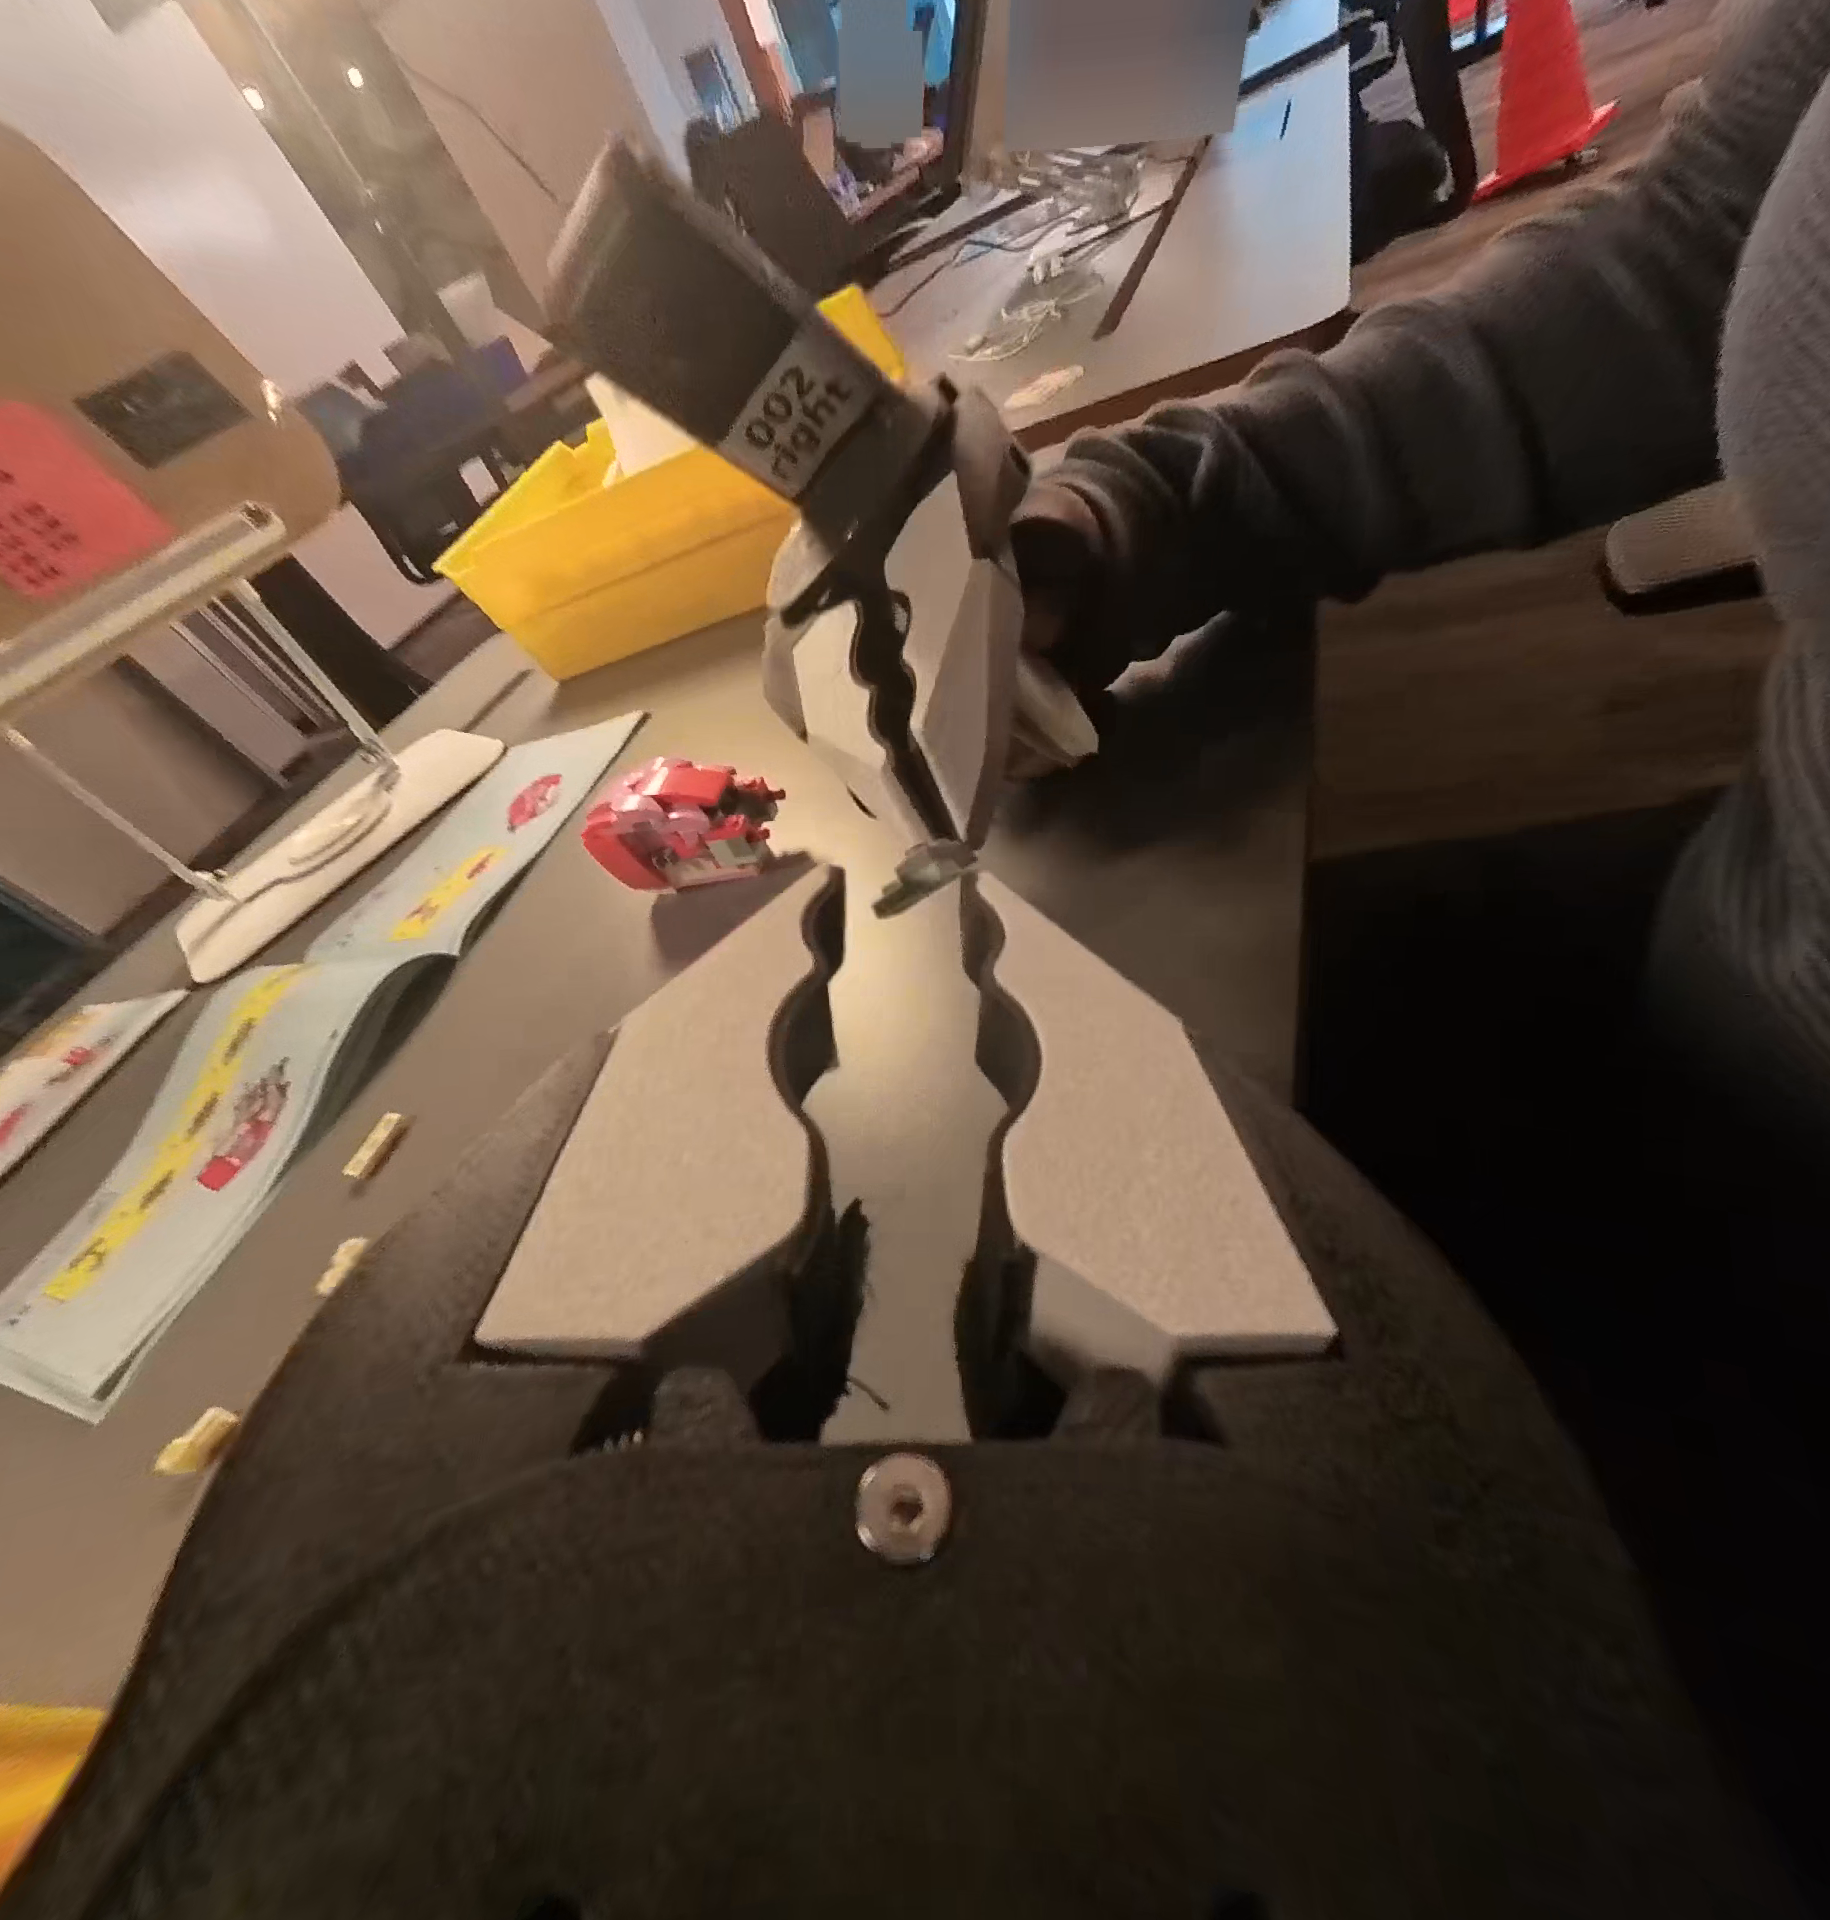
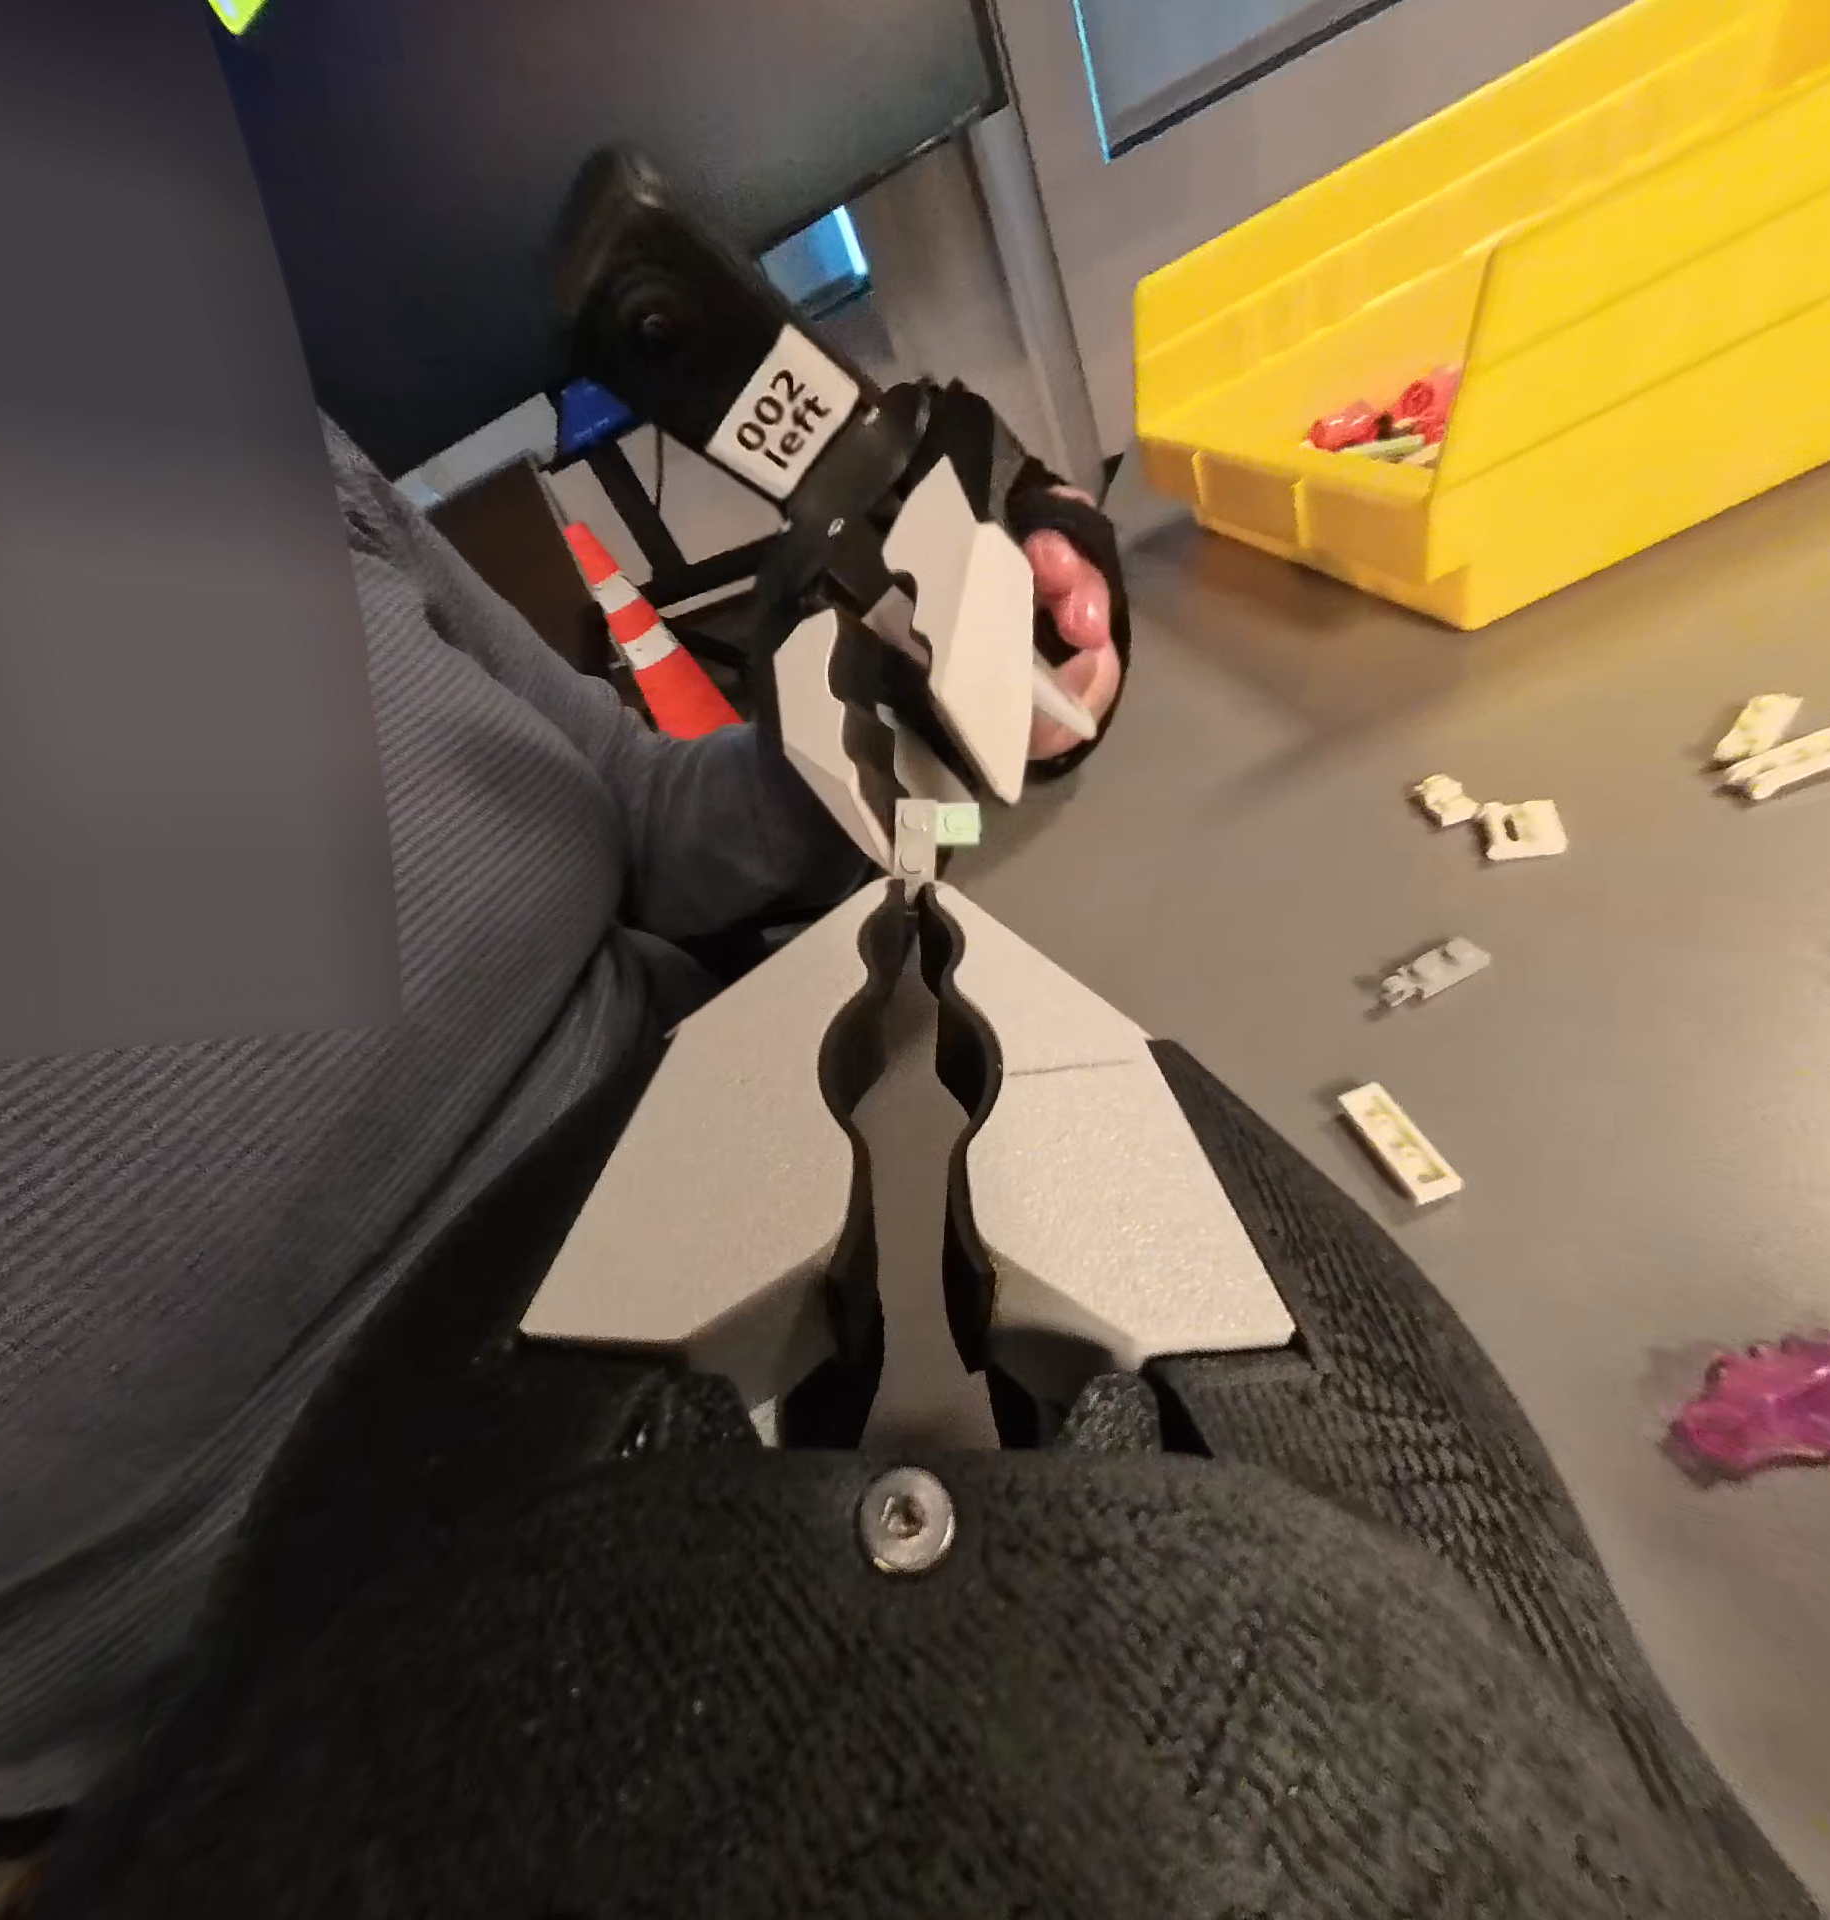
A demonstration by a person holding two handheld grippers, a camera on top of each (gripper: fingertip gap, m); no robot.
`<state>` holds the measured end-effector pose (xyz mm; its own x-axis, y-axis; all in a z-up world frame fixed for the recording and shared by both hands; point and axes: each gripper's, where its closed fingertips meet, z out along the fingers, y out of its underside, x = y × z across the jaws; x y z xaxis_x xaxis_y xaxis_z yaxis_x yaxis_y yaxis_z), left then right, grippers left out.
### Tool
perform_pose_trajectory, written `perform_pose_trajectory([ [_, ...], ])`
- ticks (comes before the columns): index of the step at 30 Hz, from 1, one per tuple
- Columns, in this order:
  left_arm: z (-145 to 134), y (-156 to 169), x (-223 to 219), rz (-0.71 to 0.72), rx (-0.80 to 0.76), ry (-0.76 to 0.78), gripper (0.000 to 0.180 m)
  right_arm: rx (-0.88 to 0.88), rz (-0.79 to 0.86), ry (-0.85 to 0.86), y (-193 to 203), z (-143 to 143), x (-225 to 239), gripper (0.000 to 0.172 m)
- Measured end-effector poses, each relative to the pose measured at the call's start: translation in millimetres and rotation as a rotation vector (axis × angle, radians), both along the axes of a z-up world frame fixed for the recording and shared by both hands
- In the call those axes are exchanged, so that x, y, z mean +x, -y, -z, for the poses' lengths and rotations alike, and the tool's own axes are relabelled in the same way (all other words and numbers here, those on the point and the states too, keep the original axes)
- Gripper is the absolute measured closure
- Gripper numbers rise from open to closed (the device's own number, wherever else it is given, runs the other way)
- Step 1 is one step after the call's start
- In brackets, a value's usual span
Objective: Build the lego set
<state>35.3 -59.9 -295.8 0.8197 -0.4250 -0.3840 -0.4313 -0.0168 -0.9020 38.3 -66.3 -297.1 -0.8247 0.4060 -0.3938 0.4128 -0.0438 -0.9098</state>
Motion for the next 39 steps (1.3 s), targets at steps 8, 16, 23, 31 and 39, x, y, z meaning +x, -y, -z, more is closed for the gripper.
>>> perform_pose_trajectory([
  [8, 5.0, -0.1, -0.2, -0.009, 0.000, -0.057, 0.165, -0.024, -0.031, 0.078, -1.2, 3.8, -1.9, 0.171],
  [16, 12.3, 3.6, -1.1, 0.012, -0.035, -0.084, 0.174, -0.029, -0.062, 0.109, 0.2, 5.5, 0.8, 0.171],
  [23, 12.0, 6.5, 6.5, 0.054, -0.052, -0.077, 0.171, -0.019, -0.081, 0.149, 1.3, 10.0, 2.0, 0.171],
  [31, 19.8, -0.5, -10.5, -0.024, -0.148, 0.024, 0.171, 0.069, 0.062, -0.001, -7.7, 7.6, -12.4, 0.155],
  [39, 25.2, 2.4, -11.2, 0.005, -0.278, 0.169, 0.171, 0.560, 0.157, -0.369, -2.1, 27.9, -16.2, 0.154],
])
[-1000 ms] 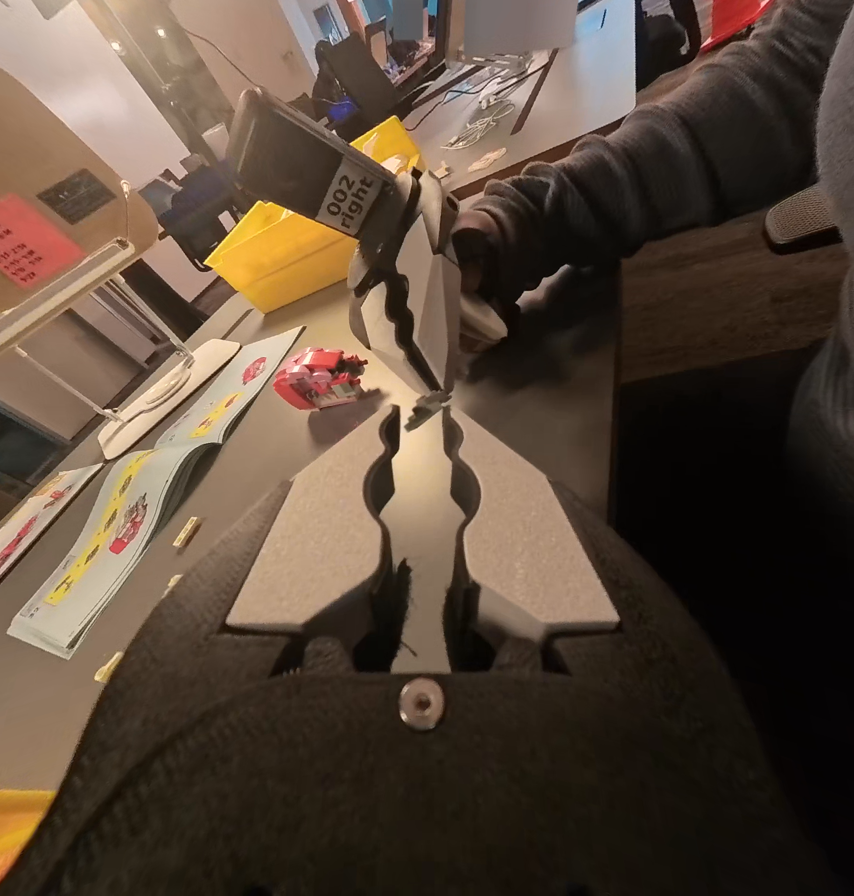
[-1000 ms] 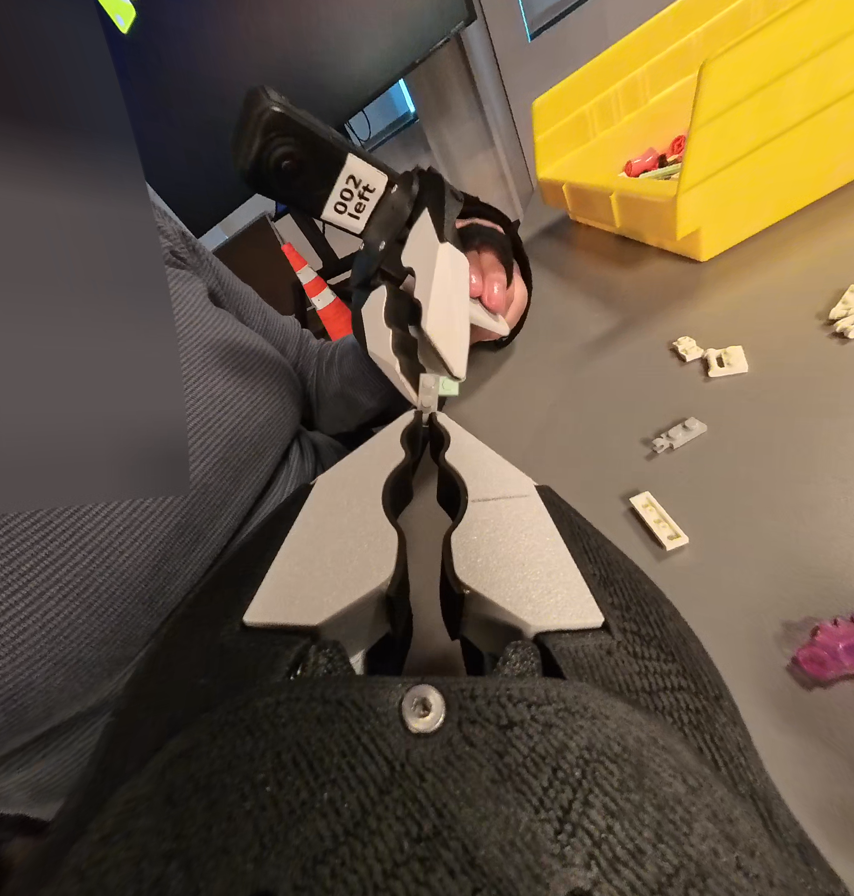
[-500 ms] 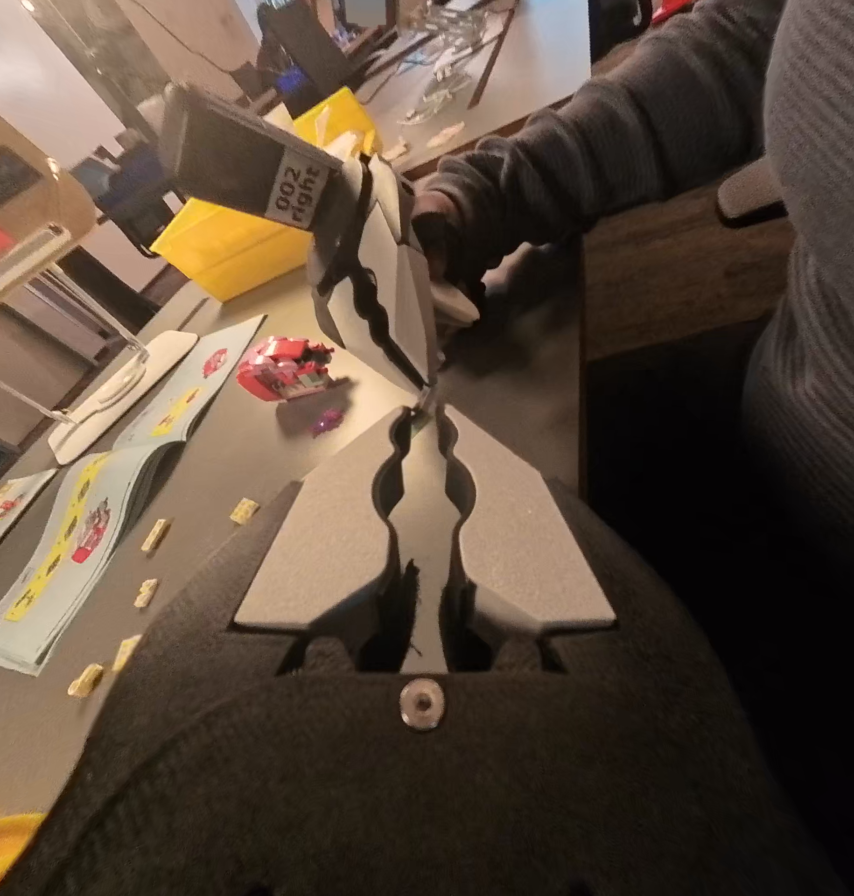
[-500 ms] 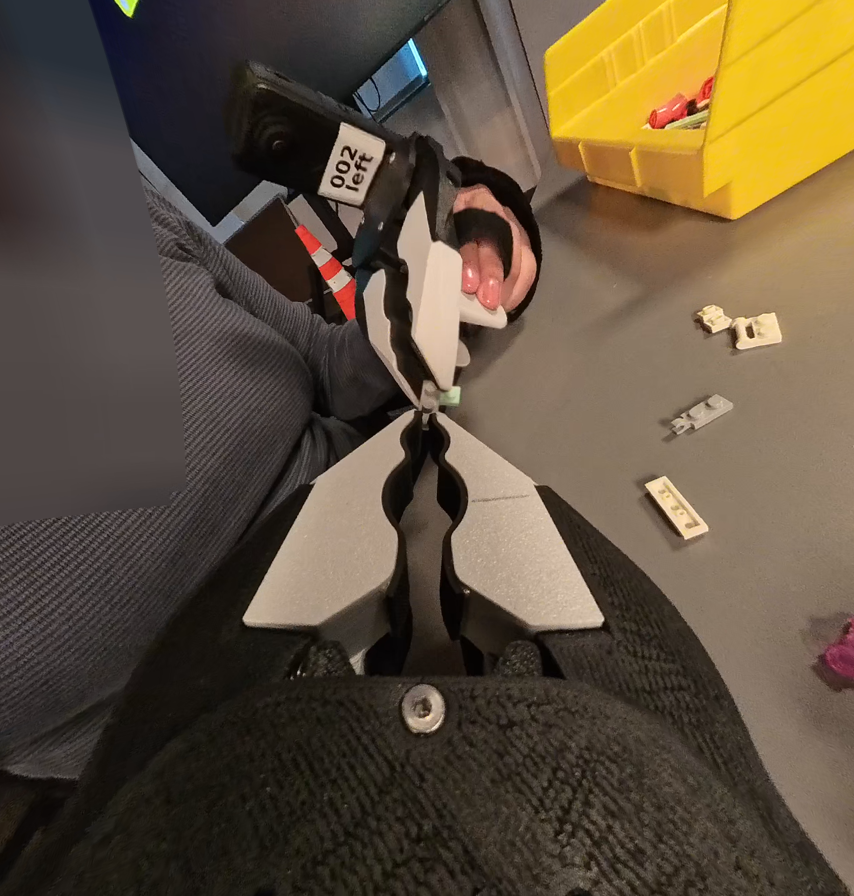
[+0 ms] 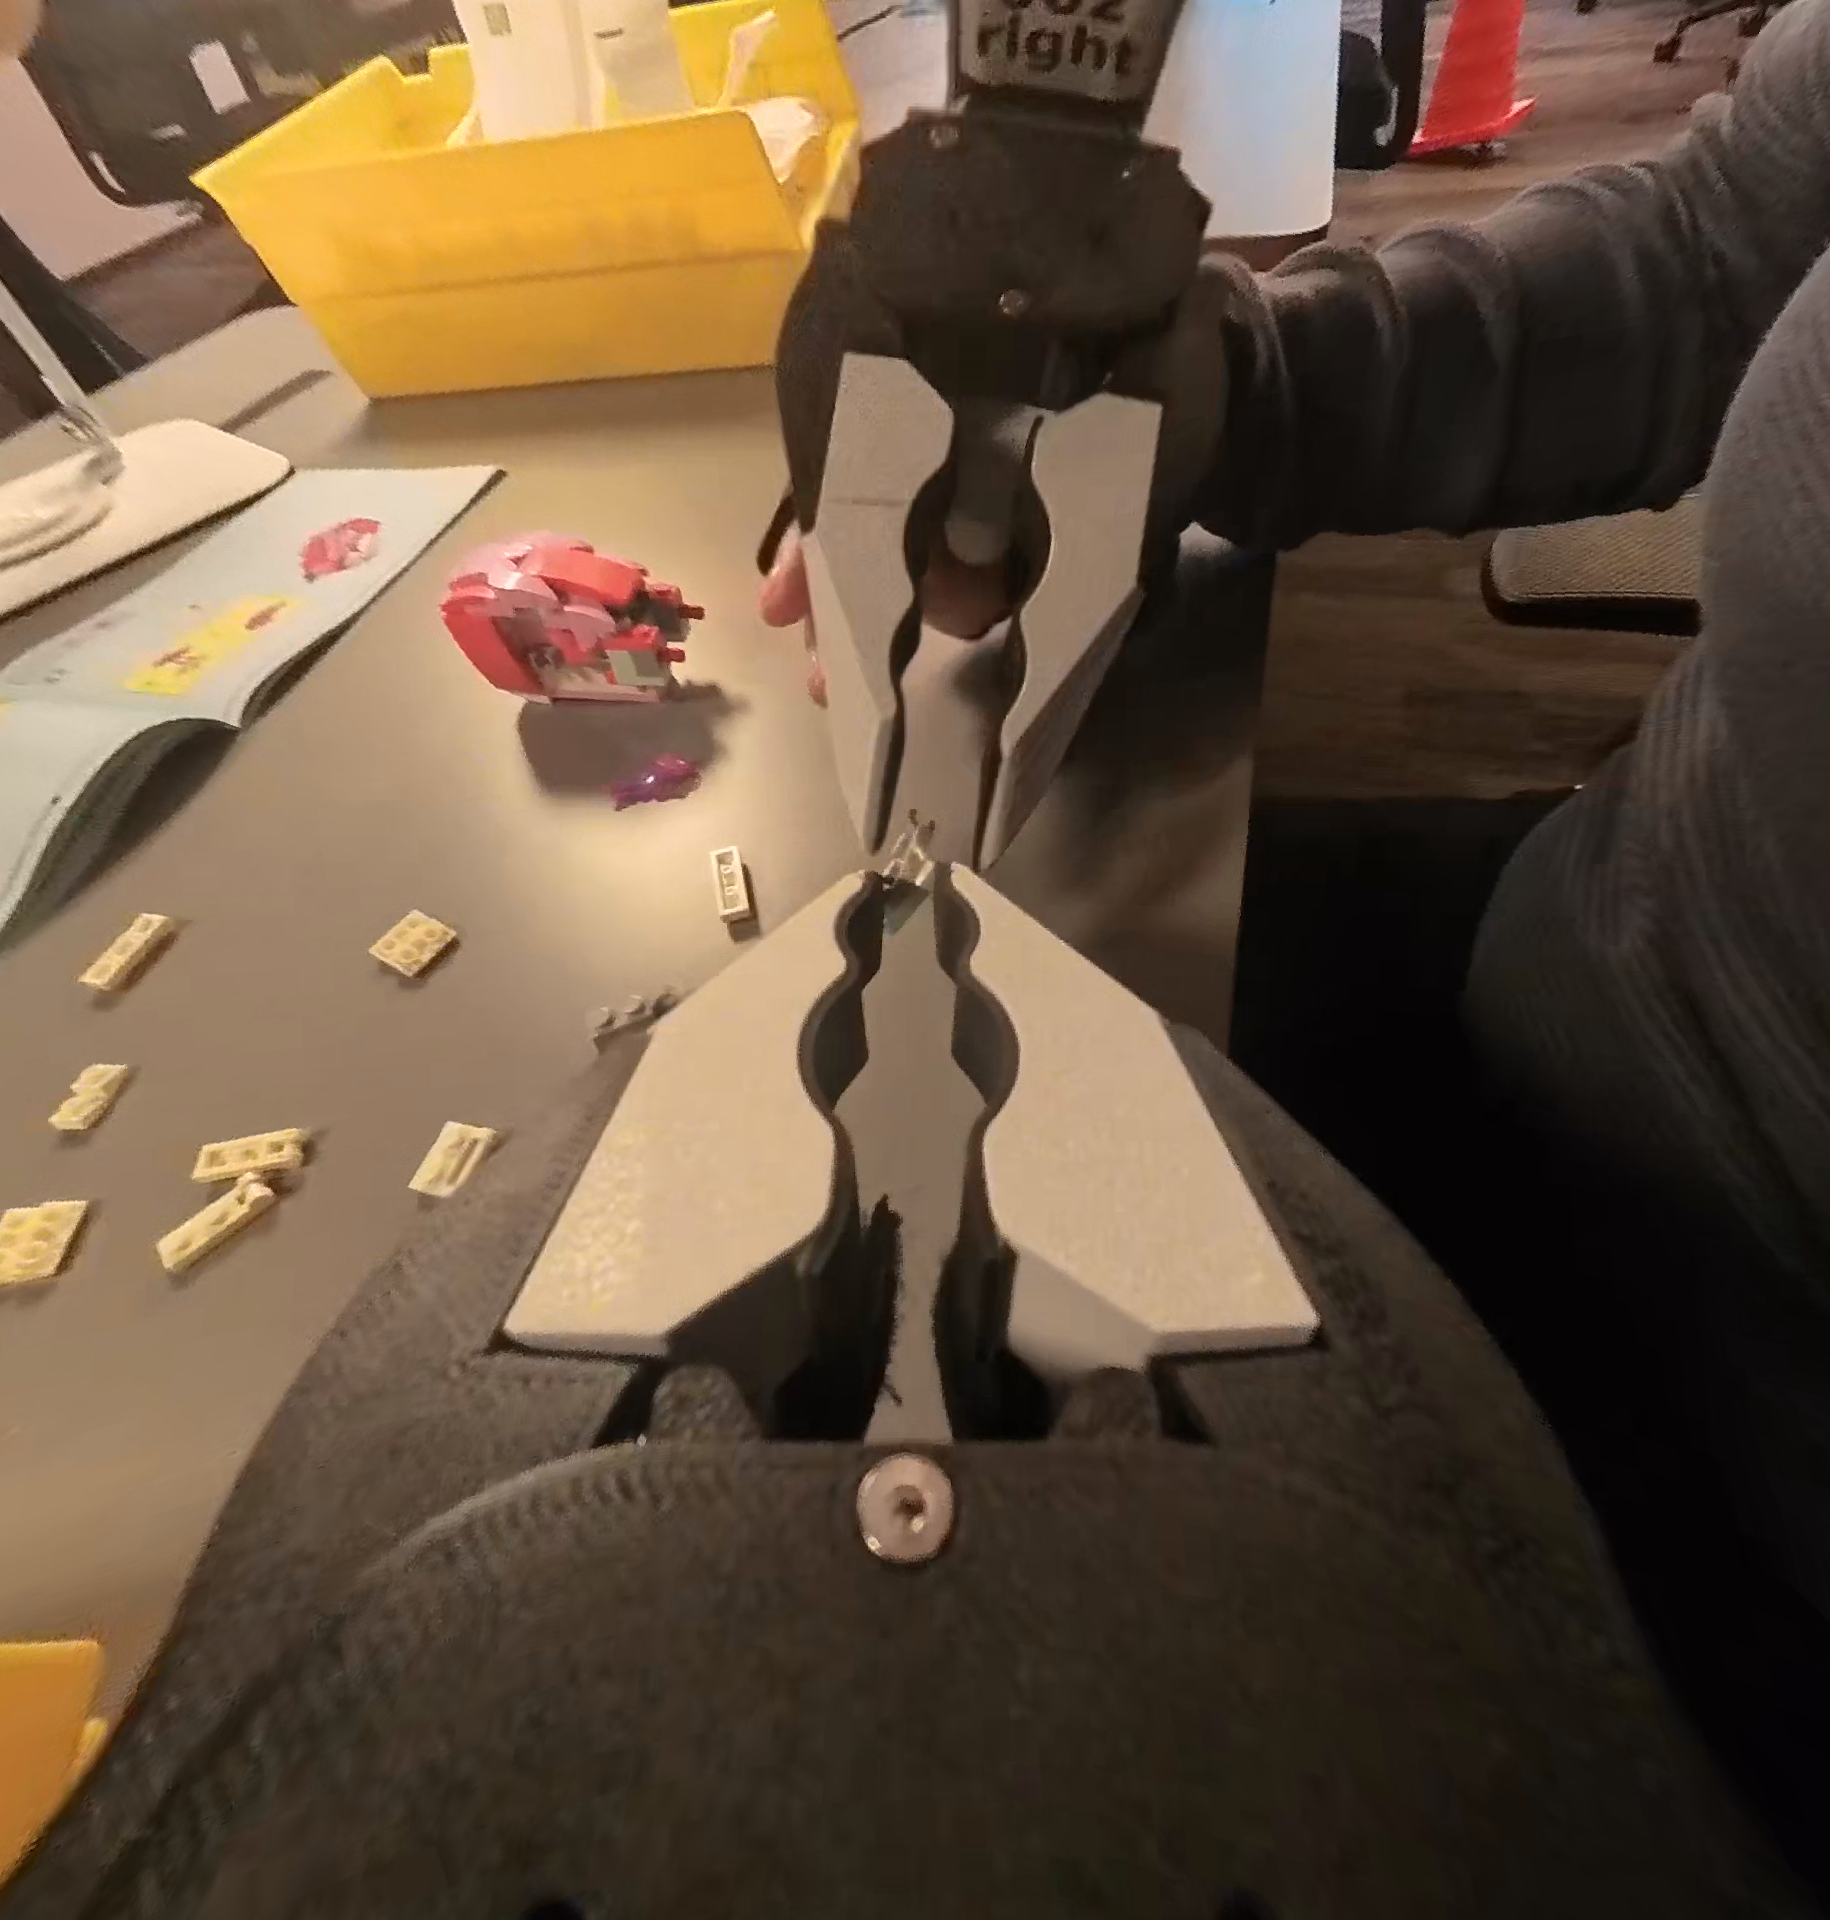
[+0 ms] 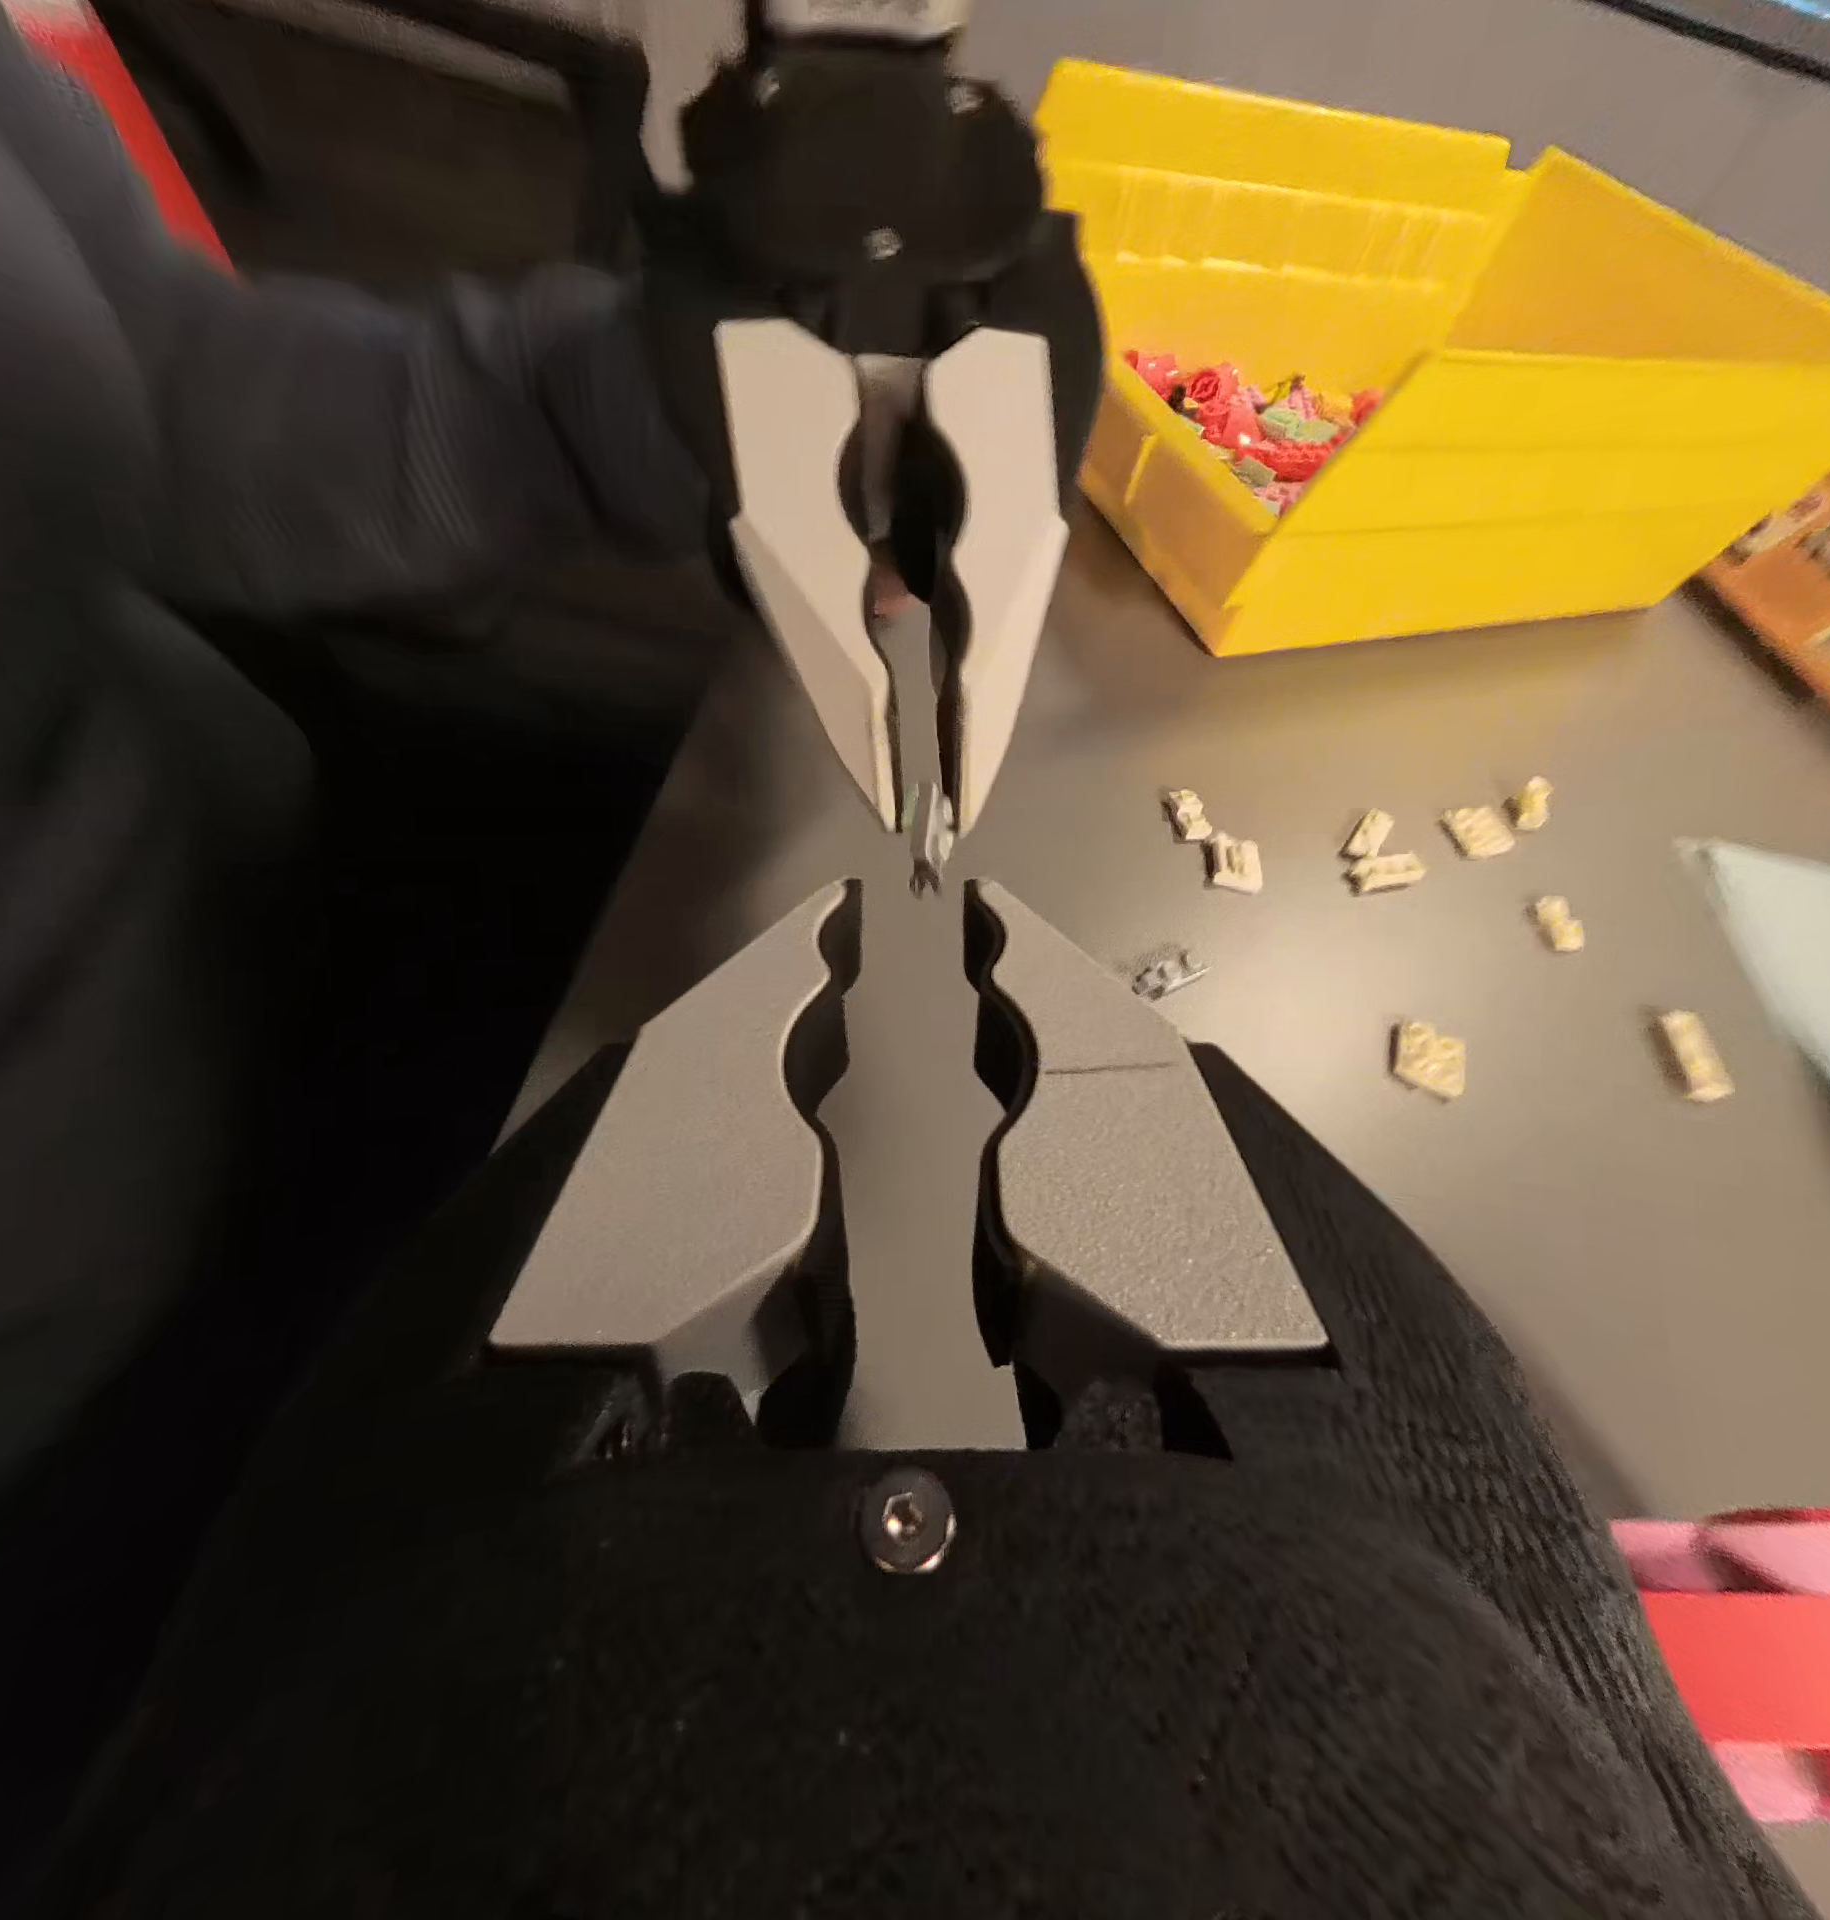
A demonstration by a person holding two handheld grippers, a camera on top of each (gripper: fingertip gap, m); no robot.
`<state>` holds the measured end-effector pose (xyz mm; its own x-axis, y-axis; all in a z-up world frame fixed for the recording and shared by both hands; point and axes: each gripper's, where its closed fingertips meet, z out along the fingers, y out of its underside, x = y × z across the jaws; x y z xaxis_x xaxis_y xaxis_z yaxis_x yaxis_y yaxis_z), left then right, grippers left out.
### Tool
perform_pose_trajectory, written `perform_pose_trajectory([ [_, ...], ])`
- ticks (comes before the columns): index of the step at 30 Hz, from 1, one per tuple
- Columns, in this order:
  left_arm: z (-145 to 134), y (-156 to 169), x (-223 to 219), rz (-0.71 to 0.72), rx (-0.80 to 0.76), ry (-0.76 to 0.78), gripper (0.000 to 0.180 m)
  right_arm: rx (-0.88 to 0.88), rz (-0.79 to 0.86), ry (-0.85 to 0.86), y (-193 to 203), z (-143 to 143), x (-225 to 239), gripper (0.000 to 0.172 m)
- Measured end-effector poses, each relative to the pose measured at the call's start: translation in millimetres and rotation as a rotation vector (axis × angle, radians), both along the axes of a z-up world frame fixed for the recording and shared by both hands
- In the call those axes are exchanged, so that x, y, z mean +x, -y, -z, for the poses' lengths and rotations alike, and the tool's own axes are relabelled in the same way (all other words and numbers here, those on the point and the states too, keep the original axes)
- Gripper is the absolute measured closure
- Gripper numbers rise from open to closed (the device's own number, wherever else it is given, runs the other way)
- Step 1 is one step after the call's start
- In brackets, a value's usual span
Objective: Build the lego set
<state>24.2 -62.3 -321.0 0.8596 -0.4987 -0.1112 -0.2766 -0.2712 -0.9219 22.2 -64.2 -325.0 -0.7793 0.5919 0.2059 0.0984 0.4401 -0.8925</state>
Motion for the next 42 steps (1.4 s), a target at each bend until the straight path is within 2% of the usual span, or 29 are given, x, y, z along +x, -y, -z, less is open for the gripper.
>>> perform_pose_trajectory([
  [4, 4.9, 0.7, 3.2, 0.019, -0.035, -0.005, 0.172, 0.035, -0.015, -0.024, 3.1, -1.4, 0.0, 0.167],
  [8, 4.0, 1.0, 5.0, 0.025, -0.036, 0.010, 0.172, 0.033, -0.030, -0.004, 3.2, -1.7, 1.4, 0.168],
  [11, 0.7, -0.3, 3.0, 0.003, -0.021, 0.030, 0.159, -0.019, -0.023, 0.001, 1.8, -6.4, 0.3, 0.169],
  [14, -2.9, -0.2, 1.1, -0.005, 0.006, 0.034, 0.174, -0.106, -0.013, -0.005, -1.2, -15.2, -0.3, 0.169],
  [16, -6.1, 1.0, 0.9, 0.003, 0.031, 0.036, 0.177, -0.156, -0.017, -0.007, -2.4, -20.1, 1.0, 0.169],
  [18, -7.8, 2.7, 2.8, 0.020, 0.039, 0.045, 0.177, -0.183, -0.024, -0.004, -2.1, -22.0, 2.6, 0.169],
  [21, -10.9, 3.7, 6.6, 0.043, 0.057, 0.058, 0.165, -0.210, -0.032, -0.006, -0.8, -23.8, 3.9, 0.169],
  [25, -13.3, 2.4, 7.5, 0.043, 0.063, 0.079, 0.176, -0.256, -0.045, -0.008, 0.4, -28.2, 5.0, 0.169],
  [28, -17.2, 0.7, 5.5, 0.031, 0.094, 0.083, 0.177, -0.282, -0.030, -0.022, -1.7, -31.5, 3.4, 0.169],
  [39, -2.1, -5.1, -9.4, -0.068, 0.082, -0.118, 0.179, -0.267, 0.142, 0.076, -13.1, -16.8, -16.1, 0.171],
  [42, -2.1, -4.0, -11.2, -0.070, 0.087, -0.126, 0.179, -0.254, 0.158, 0.068, -12.1, -16.3, -18.0, 0.171],
])
